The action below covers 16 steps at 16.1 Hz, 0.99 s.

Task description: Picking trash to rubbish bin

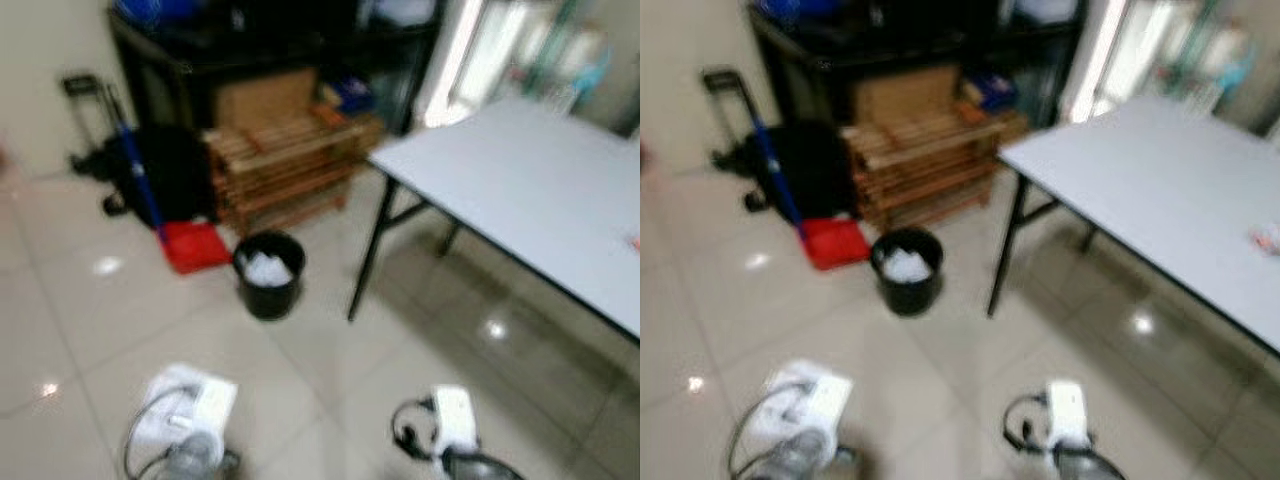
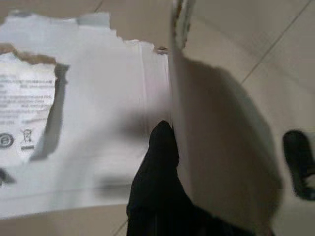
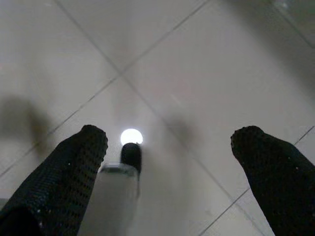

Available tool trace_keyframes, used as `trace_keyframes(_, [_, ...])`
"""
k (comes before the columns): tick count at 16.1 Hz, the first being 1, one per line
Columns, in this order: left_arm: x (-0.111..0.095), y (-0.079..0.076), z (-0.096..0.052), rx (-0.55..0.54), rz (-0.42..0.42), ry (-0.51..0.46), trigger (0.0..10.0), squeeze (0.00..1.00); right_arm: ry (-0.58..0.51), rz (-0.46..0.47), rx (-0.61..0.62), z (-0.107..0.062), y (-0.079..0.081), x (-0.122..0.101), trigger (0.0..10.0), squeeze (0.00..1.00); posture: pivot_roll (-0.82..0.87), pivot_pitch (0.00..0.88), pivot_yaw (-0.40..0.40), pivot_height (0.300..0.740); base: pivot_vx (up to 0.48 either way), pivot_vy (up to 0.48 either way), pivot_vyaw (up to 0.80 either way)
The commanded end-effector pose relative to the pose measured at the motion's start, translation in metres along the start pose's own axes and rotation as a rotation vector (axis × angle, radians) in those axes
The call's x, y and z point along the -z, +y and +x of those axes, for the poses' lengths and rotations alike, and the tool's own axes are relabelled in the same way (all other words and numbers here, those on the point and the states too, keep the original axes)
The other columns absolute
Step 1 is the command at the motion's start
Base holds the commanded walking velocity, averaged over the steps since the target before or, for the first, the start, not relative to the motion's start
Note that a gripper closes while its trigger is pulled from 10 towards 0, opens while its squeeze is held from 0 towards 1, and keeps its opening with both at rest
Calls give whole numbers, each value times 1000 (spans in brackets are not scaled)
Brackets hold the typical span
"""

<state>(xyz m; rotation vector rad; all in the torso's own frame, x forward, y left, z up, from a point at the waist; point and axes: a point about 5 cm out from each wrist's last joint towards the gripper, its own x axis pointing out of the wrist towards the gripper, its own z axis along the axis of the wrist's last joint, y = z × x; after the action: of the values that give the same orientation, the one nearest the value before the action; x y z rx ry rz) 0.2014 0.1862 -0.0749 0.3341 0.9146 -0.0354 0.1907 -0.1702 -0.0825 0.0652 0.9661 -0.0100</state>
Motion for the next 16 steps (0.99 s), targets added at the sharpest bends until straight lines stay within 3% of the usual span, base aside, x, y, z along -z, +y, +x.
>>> trace_keyframes(1, [6,13,0,-24,16,21,10000,0,-18,22,-10,1,7,-3,10000,0,-49,53,-67,740,409,0,0])
trace_keyframes(16, [14,12,-2,-30,12,43,10000,0,-8,-10,-24,0,6,1,10000,0,-36,0,-91,740,401,0,0])
